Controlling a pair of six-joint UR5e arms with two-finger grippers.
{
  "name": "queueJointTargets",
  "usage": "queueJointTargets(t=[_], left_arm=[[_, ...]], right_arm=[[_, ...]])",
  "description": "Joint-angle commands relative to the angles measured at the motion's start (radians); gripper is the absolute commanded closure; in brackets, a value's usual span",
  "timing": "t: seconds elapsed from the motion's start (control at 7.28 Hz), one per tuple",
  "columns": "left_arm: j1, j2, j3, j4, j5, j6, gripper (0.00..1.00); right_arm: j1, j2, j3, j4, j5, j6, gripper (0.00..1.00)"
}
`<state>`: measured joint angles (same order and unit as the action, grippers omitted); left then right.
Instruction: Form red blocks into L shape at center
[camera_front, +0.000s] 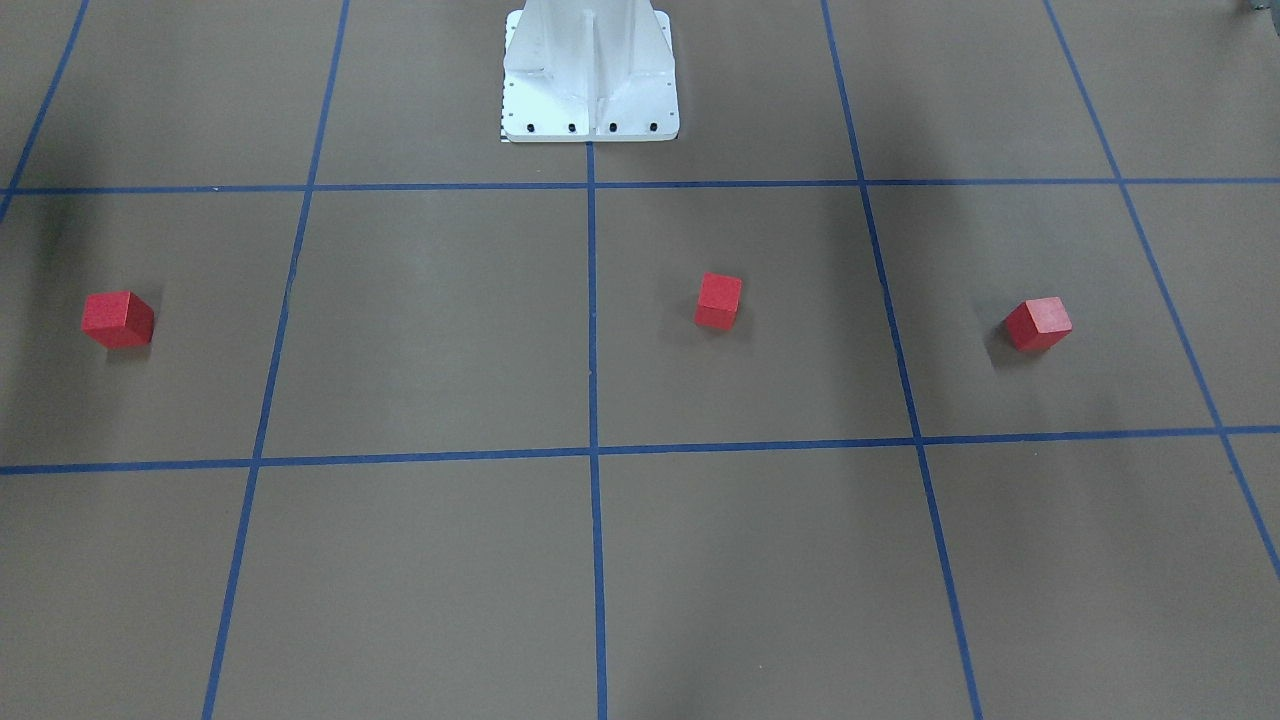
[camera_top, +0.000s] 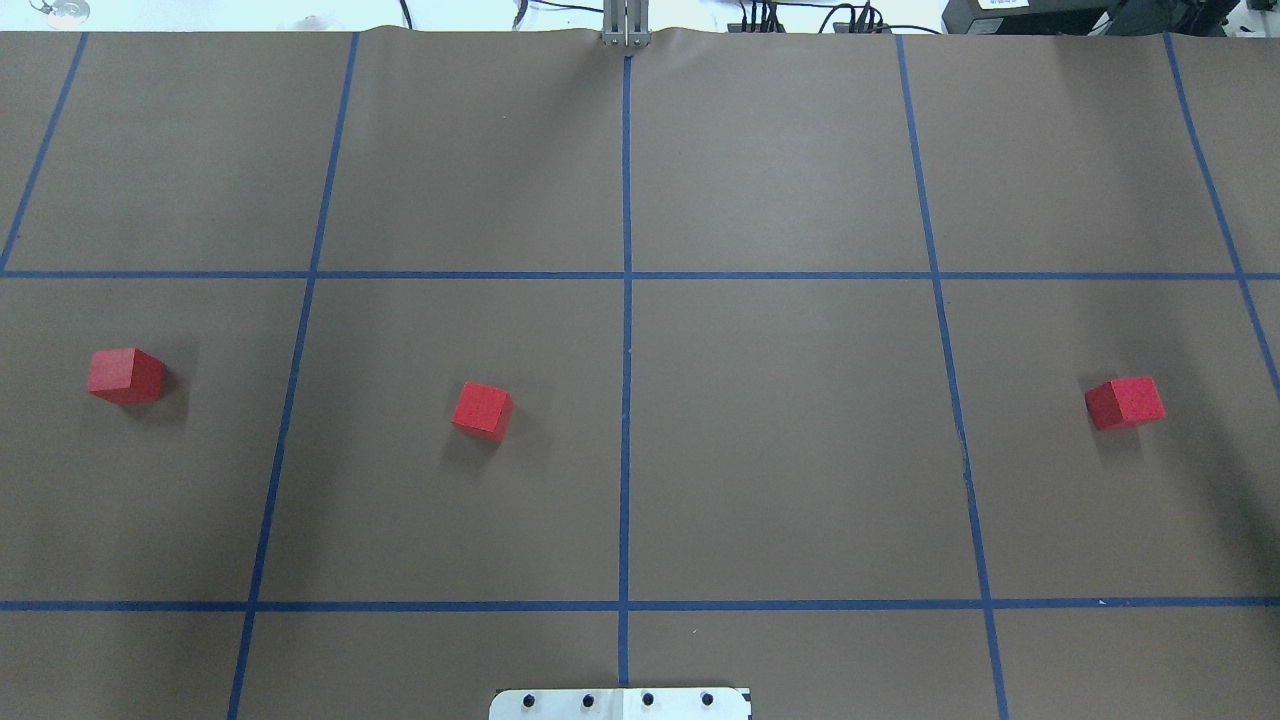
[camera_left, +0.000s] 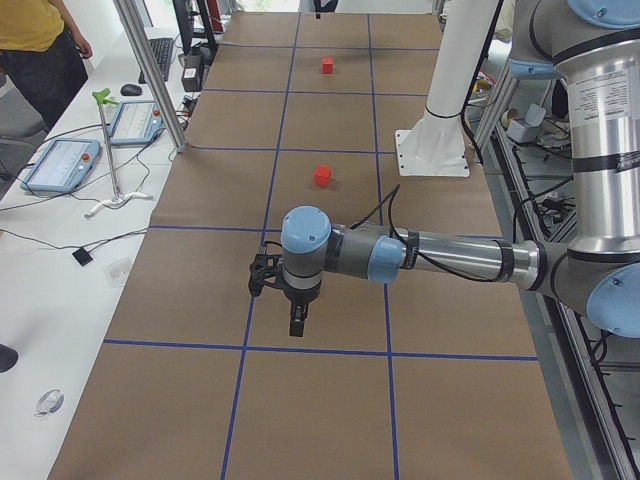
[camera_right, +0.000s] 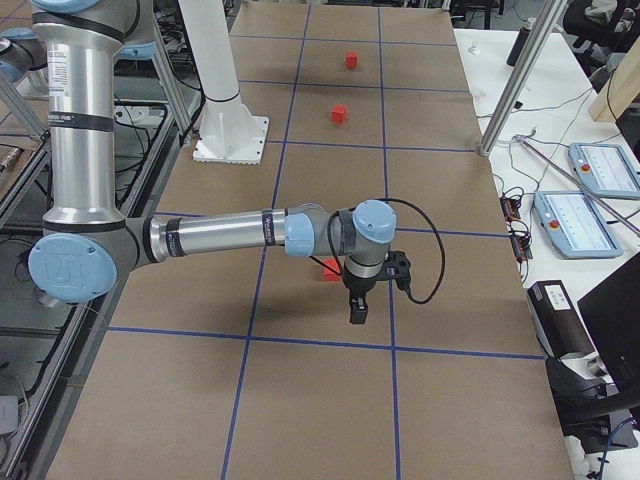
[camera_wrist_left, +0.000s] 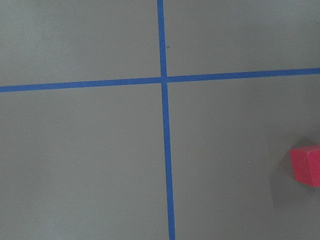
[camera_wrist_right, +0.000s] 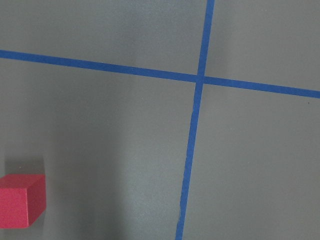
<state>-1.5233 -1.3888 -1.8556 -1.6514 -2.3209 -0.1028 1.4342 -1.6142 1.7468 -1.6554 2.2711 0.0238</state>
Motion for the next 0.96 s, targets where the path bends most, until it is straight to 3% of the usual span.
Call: queueJointTargets(t=[0.0, 0.55, 0.82], left_arm=[[0.0, -0.002, -0.013, 0.001, 0.0, 0.0, 0.0], [0.0, 0.001, -0.063, -0.001, -0.002, -0.009, 0.0], [0.0, -0.024, -0.085, -0.002, 0.002, -0.012, 0.0]], right_arm=[[0.0, 0.002, 0.002, 0.0, 0.001, -0.001, 0.0], [-0.002, 0.005, 0.049, 0.0, -0.001, -0.001, 0.0], [-0.002, 0.055, 0.046, 0.076, -0.005, 0.001, 0.0]])
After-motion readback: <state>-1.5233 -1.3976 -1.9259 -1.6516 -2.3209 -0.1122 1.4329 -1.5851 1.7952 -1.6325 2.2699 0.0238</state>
